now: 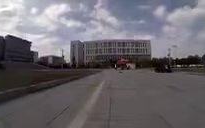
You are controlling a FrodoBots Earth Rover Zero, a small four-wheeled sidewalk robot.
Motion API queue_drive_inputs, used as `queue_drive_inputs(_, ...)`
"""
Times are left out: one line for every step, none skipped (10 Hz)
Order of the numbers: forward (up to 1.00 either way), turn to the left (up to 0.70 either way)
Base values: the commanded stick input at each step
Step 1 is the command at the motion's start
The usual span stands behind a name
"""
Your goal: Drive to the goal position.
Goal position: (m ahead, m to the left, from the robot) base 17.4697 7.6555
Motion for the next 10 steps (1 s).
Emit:
queue_drive_inputs(1.0,0.02)
queue_drive_inputs(1.0,0.02)
queue_drive_inputs(1.0,0.02)
queue_drive_inputs(1.0,0.02)
queue_drive_inputs(1.0,0.02)
queue_drive_inputs(1.0,0.02)
queue_drive_inputs(1.0,0.02)
queue_drive_inputs(1.0,0.02)
queue_drive_inputs(1.0,0.02)
queue_drive_inputs(1.0,0.0)
